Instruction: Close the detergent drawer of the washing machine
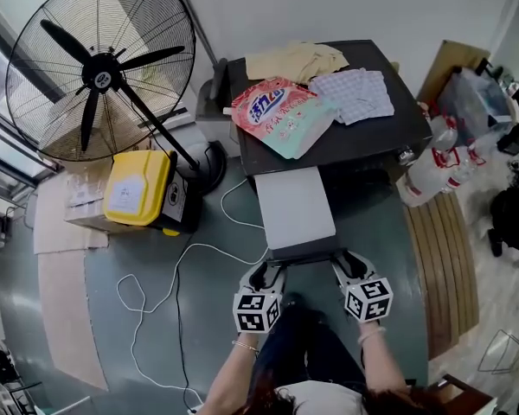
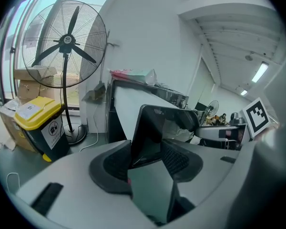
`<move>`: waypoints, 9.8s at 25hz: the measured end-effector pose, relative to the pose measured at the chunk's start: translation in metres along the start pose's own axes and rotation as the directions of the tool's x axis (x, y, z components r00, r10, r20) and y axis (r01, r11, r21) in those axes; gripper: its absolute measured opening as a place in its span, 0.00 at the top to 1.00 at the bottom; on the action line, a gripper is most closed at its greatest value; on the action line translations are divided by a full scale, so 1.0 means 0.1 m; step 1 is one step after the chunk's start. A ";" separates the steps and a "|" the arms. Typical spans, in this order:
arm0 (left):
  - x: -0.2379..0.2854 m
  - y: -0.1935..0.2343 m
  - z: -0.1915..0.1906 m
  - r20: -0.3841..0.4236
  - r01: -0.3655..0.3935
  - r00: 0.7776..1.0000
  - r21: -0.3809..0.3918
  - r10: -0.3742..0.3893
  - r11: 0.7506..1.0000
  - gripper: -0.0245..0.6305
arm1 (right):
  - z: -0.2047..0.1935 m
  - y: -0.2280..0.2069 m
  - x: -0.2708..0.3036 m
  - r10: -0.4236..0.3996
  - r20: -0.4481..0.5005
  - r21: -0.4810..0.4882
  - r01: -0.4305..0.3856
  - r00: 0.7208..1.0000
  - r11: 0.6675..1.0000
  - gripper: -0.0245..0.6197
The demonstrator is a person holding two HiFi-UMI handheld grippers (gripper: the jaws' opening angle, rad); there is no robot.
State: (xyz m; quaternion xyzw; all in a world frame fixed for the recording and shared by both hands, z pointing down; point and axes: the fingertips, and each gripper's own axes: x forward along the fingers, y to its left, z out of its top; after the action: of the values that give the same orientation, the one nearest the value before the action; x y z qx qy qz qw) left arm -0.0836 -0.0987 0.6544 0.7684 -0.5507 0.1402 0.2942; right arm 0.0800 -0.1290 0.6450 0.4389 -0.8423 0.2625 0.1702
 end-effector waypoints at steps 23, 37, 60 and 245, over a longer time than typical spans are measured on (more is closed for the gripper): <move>0.32 0.23 0.37 -0.028 0.048 0.999 0.045 -0.047 0.998 0.65 | 0.29 -0.12 0.38 -0.089 0.019 0.067 0.088 0.996 0.994 0.70; 0.53 0.33 0.60 -0.056 0.109 0.993 0.106 -0.104 0.988 0.66 | 0.45 -0.20 0.61 -0.156 0.018 0.091 0.154 0.988 0.984 0.71; 0.87 0.58 0.97 -0.042 0.028 0.999 0.094 -0.025 0.995 0.66 | 0.79 -0.34 1.05 -0.094 0.012 0.075 0.093 0.995 0.993 0.70; -1.42 -1.16 2.06 0.414 -0.089 0.910 0.237 -0.017 0.967 0.93 | 1.97 1.01 -1.26 0.131 0.345 -0.338 -0.007 0.929 0.941 0.92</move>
State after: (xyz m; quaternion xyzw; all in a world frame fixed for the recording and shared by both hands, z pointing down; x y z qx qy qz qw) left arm -0.0488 -0.0900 0.3810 0.8012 -0.5924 0.0484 0.0691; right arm 0.0549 -0.1156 0.3920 0.4148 -0.9061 0.0378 0.0735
